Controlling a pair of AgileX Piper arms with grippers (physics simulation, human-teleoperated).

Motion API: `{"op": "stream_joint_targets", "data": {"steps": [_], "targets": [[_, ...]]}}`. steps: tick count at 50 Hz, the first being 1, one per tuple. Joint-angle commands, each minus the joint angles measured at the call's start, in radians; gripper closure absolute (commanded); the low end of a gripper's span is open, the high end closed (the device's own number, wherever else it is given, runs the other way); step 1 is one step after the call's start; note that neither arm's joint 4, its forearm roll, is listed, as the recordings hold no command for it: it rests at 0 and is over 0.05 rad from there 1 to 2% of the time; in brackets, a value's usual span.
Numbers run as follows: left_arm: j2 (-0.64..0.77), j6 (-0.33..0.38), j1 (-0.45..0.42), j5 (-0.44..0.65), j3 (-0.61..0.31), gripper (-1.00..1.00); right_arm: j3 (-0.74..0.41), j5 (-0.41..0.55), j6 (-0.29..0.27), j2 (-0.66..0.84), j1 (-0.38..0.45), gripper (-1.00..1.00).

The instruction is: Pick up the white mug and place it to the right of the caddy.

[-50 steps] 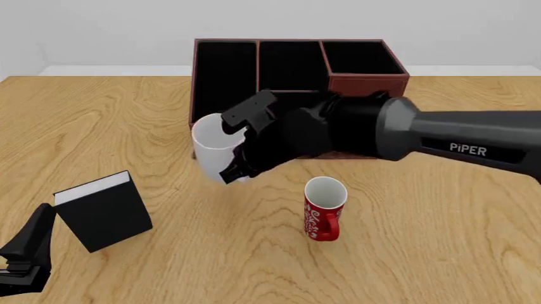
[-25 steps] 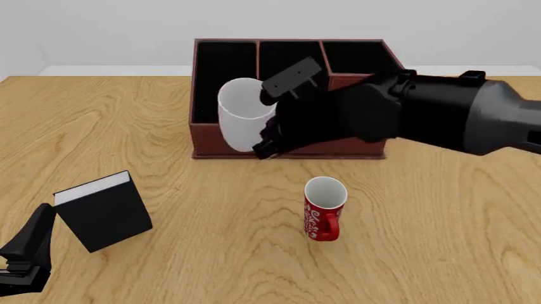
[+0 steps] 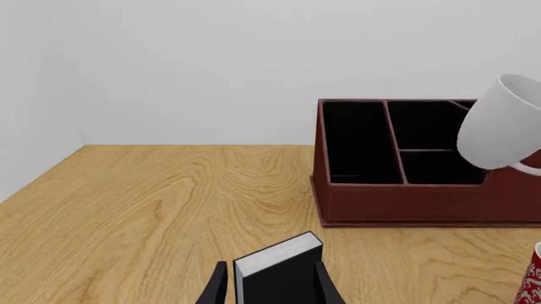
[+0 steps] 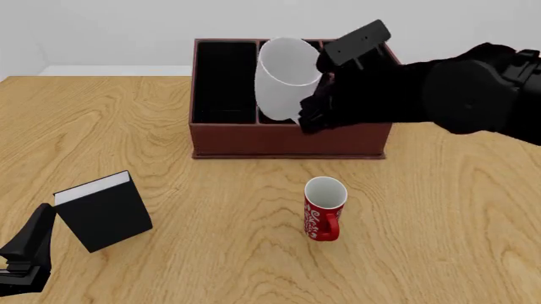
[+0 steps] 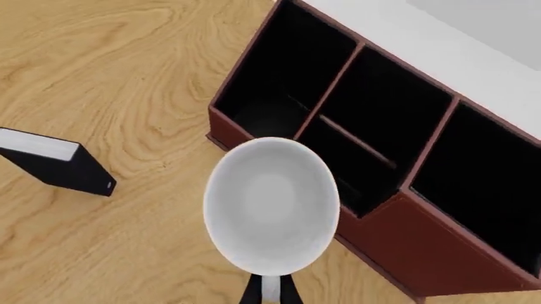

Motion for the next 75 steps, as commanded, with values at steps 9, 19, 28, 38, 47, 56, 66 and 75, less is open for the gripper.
{"op": "stream_joint_targets", "data": {"steps": [9,19,28,38,47,56,66,75], "targets": [[0.0,0.0,0.0,0.0,0.0,-1.0,0.098,0.0,-0.015,-0.224,-0.131,1.0],[0.0,0.0,0.0,0.0,0.0,-1.0,0.126,0.028,0.014,-0.327,-0.189,1.0],[0.0,0.0,0.0,0.0,0.0,-1.0,0.142,0.056,0.015,-0.385,-0.224,1.0],[0.0,0.0,0.0,0.0,0.0,-1.0,0.152,0.088,0.019,-0.451,-0.282,1.0],[0.0,0.0,0.0,0.0,0.0,-1.0,0.16,0.125,0.029,-0.523,-0.348,1.0],[0.0,0.0,0.0,0.0,0.0,-1.0,0.166,0.156,0.038,-0.589,-0.416,1.0],[0.0,0.0,0.0,0.0,0.0,-1.0,0.16,0.184,0.065,-0.632,-0.456,1.0],[0.0,0.0,0.0,0.0,0.0,-1.0,0.146,0.198,0.068,-0.653,-0.533,1.0]]}}
